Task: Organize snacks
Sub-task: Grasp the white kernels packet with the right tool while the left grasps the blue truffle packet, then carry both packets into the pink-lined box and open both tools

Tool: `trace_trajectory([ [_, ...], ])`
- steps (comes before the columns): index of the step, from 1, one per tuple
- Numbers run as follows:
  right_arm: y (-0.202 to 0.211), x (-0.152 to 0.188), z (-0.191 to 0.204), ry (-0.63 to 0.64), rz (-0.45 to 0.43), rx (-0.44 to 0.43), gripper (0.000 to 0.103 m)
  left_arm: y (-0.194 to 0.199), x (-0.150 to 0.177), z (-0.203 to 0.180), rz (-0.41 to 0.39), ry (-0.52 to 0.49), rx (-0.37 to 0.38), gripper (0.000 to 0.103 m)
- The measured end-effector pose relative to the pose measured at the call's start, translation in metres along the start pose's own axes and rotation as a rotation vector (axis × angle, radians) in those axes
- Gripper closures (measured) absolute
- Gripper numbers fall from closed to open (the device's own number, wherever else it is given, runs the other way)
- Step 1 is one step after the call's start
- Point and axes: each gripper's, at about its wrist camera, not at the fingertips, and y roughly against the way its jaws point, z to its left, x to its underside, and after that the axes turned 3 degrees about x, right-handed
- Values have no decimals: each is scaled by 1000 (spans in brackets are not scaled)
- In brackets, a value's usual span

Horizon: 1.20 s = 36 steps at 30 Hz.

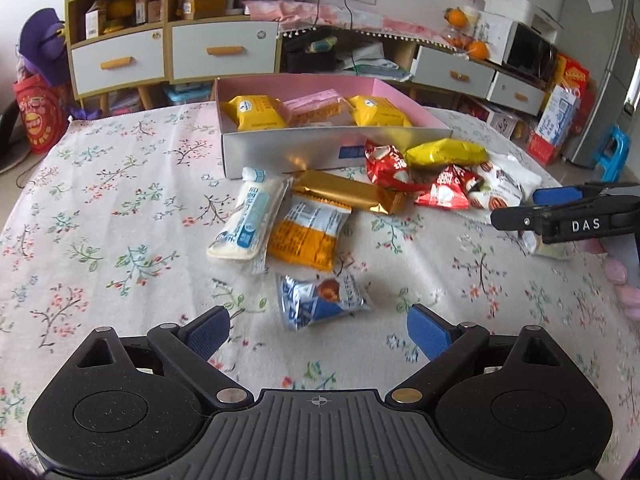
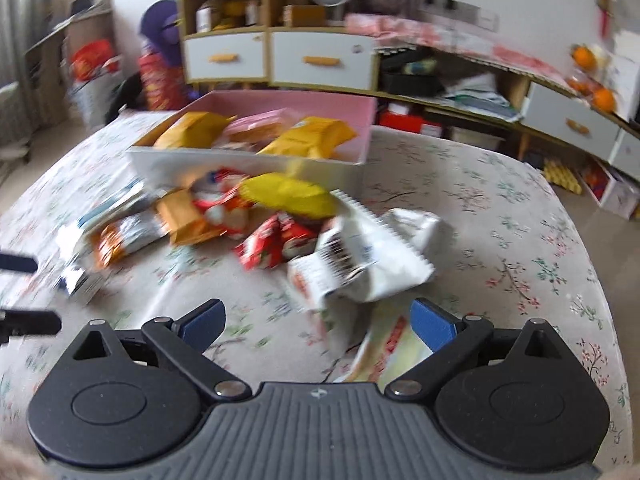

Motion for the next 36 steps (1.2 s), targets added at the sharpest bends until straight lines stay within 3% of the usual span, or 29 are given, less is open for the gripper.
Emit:
trace_trajectory([
  [5,-7,-6,-9,-85,7,-40,24,-7,-4,-1,-6,12,6,20],
  [9,-11,-8,-9,-101,16,-46,29,-13,-7,-1,4,29,2,42],
  [13,-17,-8,-11,-116,32,-43,37,-17,-10,-4,6,26,-9,53],
  [21,-25,-10,-16,-149,57,-50,50,-20,-13,-5,5,27,-20,56],
  [30,-28,-15,-29,-268,86,-140,42,-22,-15,-12,14,16,-35,57],
  [33,-30,-17,-30,-302,91,-138,45,-23,-16,-13,17,12,-39,57],
  [36,-31,-17,-29,-294,92,-120,49,-23,-17,-15,17,7,-34,64],
])
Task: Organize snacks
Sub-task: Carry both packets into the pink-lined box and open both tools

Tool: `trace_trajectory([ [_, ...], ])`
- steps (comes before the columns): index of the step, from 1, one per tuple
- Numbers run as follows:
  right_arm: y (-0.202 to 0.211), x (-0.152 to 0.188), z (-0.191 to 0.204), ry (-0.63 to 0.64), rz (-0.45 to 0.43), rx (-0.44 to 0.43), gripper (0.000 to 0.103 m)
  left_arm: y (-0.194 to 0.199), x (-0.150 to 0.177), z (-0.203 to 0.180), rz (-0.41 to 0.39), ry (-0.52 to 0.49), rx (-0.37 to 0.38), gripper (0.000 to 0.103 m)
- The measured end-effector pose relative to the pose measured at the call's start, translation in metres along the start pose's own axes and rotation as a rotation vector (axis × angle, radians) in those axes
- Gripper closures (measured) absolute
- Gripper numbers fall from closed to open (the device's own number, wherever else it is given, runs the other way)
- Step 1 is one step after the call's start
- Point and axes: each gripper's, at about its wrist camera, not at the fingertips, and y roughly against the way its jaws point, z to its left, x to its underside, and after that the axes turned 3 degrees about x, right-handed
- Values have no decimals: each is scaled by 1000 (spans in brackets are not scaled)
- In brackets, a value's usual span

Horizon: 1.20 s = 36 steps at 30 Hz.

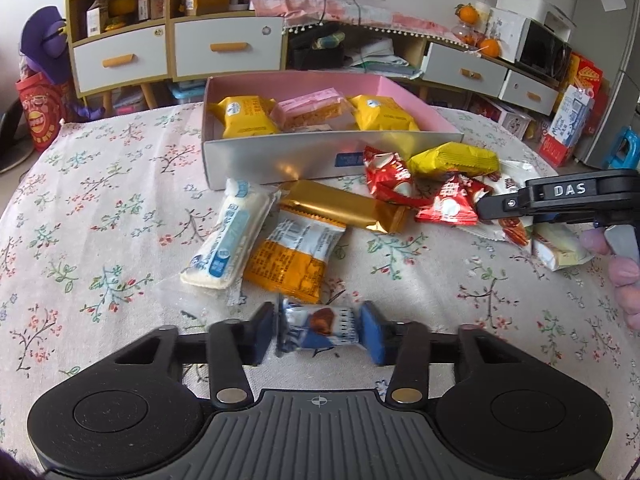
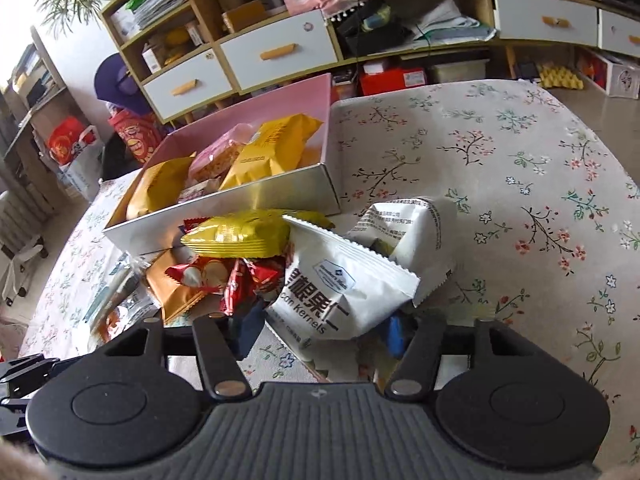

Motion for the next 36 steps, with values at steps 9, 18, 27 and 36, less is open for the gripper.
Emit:
trace_trajectory([
  [9,13,-1,7,69,-26,9,55,6,-3,-5,3,-28,11,68],
  [18,30,-5,14,87,-49,-9,55,23,-11,-5,-44,-5,33,68],
  [27,40,-16,22,70,-77,-36,55,38,-27,-11,-100,-2,65,68],
  [36,41,-28,33,31,-99,-76,55,39,-54,-19,-153,3,61,68],
])
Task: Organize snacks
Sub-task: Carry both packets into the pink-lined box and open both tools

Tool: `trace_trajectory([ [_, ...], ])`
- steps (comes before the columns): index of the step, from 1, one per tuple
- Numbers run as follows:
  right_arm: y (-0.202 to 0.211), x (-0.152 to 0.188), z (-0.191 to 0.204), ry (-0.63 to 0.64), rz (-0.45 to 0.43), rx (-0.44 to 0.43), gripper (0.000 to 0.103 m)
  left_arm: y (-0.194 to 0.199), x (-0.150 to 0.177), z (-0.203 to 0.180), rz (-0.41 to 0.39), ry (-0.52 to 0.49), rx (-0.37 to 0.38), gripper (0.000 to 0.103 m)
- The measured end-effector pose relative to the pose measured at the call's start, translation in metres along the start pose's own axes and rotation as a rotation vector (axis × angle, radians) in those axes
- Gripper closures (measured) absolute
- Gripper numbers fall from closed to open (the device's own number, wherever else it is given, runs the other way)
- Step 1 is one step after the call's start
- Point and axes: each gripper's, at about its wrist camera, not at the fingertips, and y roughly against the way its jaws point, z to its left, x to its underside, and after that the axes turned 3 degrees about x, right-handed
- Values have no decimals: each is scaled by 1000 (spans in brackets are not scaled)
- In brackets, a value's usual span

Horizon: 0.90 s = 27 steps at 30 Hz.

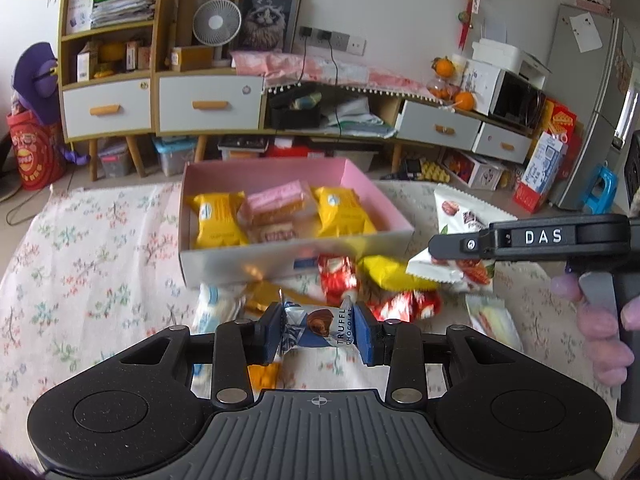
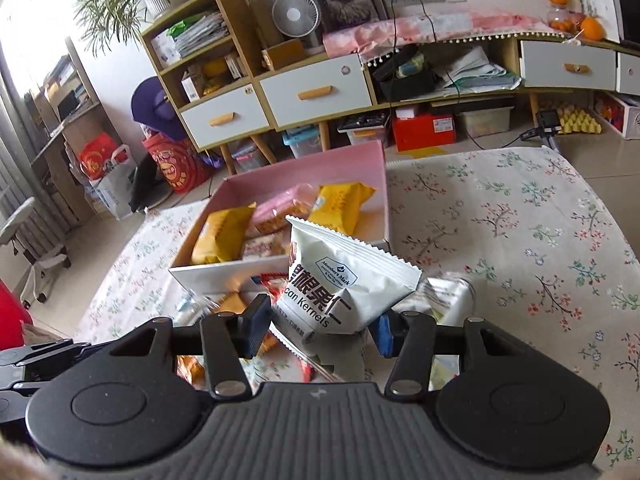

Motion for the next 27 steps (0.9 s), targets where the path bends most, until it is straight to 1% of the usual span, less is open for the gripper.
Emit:
trace_trajectory([
  [3,-3,-5,2,-11,-1,-9,55,-7,-10,1,-8,14,-4,68],
  [8,-16,-14,3,-31,5,-9,55,-28,-26,9,3,41,-28,68],
  [13,-35,-27,1,-80,20,-15,55,-52,-42,17,8,18,-59,68],
  [15,-42,-32,3,-90,21,-18,55,-63,-48,25,16,30,-64,68],
  [19,-58,-42,6,-112,46,-71,55,-83,-54,31,21,24,-53,68],
  [22,-71,-47,9,-126,75,-106,55,-97,-55,36,42,11,-39,68],
  [27,-93,-54,14,-117,119,-86,55,-117,-54,41,73,-26,-58,68],
])
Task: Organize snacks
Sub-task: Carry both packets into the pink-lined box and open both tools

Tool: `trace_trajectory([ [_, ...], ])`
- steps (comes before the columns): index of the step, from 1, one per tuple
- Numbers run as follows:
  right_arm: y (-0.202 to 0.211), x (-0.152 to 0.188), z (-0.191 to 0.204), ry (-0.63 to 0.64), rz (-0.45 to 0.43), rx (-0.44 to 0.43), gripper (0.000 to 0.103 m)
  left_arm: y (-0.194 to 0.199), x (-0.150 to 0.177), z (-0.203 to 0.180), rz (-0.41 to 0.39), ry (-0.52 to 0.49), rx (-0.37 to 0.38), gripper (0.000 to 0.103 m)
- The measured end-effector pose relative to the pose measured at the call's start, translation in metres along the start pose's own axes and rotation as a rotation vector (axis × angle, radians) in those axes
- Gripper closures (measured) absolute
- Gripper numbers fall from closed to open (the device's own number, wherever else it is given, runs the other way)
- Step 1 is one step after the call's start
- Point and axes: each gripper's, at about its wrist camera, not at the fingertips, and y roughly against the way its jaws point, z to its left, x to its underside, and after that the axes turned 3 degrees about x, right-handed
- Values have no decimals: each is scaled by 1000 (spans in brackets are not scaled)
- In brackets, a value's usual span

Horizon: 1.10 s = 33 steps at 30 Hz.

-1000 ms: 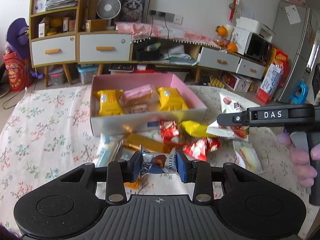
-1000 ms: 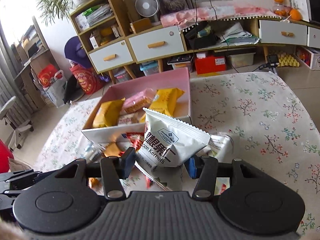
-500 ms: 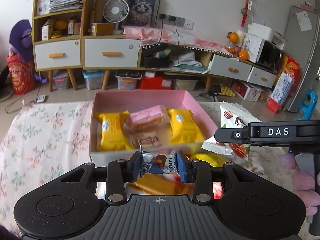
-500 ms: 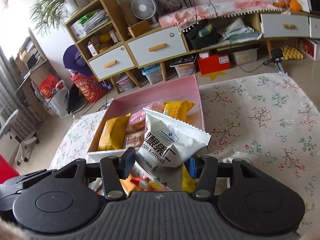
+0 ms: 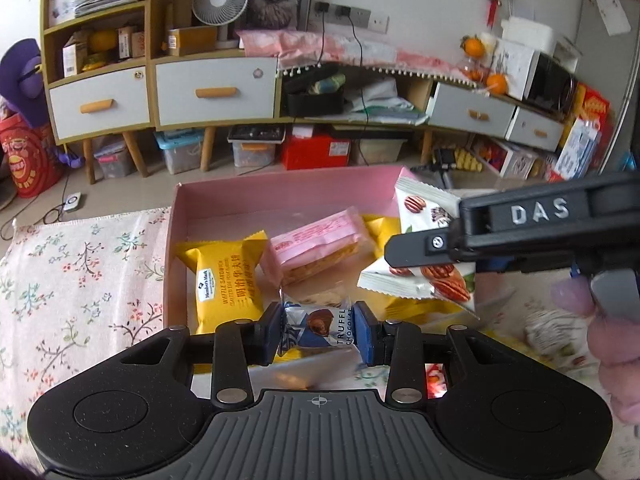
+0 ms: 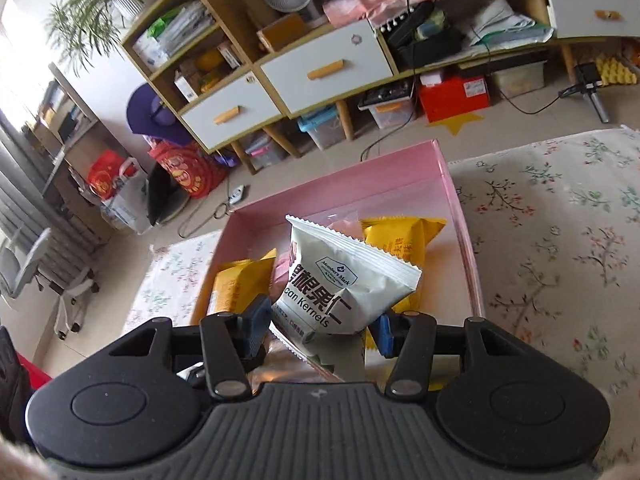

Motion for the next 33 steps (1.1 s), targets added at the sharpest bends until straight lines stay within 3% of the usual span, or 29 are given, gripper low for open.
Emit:
trace_trajectory([
  [7,-18,-8,10,46,9,43,54,-19,-7,7,5,-21,-3,68],
  [13,-25,-7,26,178,-37,166,54,-36,-13,11,-9,-40,-19,68],
  [21,-26,-16,19,144,-69,207,54,-51,-23,10,-21,-78,-52,66],
  [26,-21,-21,15,113,-87,175,47,-50,-24,5,-24,-84,-61,59],
  [29,-17,-21,17,131,-95,186,46,-46,-22,2,-12,-95,-34,46],
  [33,-9,-19,21,166,-109,200,33,-39,-20,-4,-5,-117,-35,36],
])
